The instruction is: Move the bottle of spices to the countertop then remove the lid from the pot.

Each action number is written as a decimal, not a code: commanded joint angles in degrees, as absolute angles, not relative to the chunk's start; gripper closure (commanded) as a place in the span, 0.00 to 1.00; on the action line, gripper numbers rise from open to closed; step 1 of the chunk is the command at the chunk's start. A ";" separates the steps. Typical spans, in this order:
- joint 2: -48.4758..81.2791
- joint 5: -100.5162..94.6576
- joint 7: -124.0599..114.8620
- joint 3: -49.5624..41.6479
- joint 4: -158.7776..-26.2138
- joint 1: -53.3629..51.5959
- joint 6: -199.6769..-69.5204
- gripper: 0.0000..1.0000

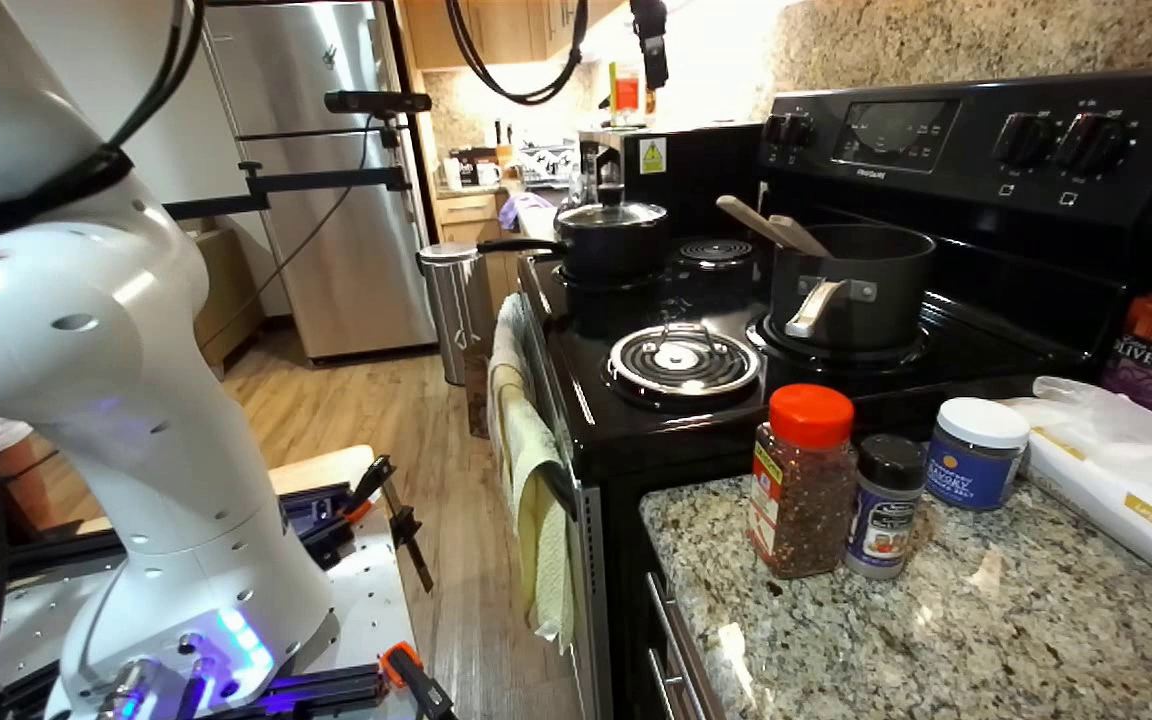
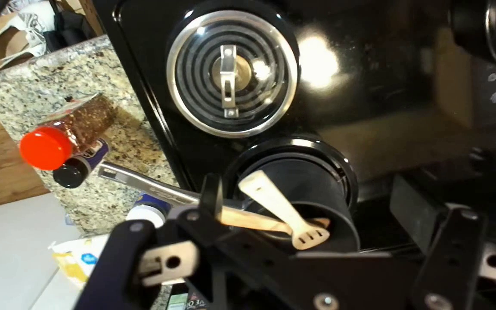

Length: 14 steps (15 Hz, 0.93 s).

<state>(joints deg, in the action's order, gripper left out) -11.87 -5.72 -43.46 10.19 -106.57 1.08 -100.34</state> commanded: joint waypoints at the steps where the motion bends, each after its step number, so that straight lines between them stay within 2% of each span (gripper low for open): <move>1: -3.61 -10.01 -46.45 12.61 -97.04 -2.18 -95.84 0.00; 2: -2.32 -10.77 -47.22 12.75 -95.70 -3.10 -95.83 0.00; 3: -6.30 -8.77 -45.44 11.03 -100.71 -3.22 -98.51 0.00; 10: -5.24 -8.89 -45.65 10.25 -99.80 -3.98 -98.54 0.00; 14: -2.28 -7.98 -37.33 9.89 -96.83 -4.88 -102.47 0.00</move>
<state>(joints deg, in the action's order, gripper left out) -4.97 -8.68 -42.69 10.67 -99.87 -3.68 -100.88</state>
